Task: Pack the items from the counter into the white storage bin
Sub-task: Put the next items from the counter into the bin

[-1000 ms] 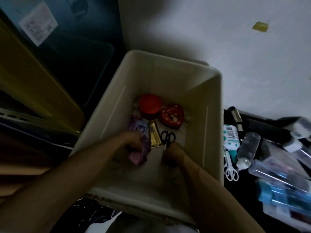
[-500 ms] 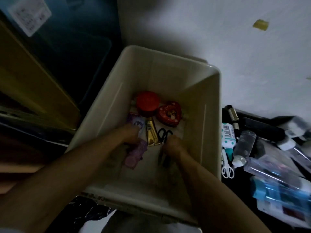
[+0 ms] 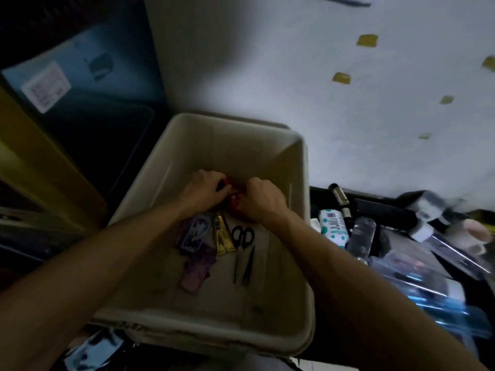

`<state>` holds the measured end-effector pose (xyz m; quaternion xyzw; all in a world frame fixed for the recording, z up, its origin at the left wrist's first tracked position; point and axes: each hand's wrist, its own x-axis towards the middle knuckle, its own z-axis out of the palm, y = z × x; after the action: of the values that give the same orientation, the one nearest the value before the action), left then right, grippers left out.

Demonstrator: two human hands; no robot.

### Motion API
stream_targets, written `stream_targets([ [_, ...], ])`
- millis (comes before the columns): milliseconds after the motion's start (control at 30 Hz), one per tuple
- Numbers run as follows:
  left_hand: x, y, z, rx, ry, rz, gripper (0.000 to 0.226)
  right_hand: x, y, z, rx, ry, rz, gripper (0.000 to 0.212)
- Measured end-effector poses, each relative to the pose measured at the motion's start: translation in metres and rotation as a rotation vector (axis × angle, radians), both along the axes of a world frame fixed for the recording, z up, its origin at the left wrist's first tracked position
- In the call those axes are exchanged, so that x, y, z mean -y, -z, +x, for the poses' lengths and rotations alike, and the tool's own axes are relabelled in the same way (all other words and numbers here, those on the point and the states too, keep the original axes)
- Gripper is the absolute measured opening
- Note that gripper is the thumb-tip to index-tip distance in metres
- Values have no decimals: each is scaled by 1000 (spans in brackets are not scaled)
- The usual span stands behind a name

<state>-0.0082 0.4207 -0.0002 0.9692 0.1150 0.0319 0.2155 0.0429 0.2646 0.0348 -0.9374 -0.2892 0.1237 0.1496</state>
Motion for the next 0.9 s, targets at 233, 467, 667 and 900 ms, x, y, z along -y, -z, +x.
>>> stream_targets([
  [233,49,-52,40,322,-10,-173,19,53,-40,31,254,-19,176,15],
  [467,131,-91,73,508,54,-153,14,136,-43,65,350,217,197,37],
  [667,200,-89,99,435,89,-131,18,218,-18,79,214,288,105,32],
  [900,268,-67,118,174,82,-1,25,287,20,90,-35,318,55,28],
])
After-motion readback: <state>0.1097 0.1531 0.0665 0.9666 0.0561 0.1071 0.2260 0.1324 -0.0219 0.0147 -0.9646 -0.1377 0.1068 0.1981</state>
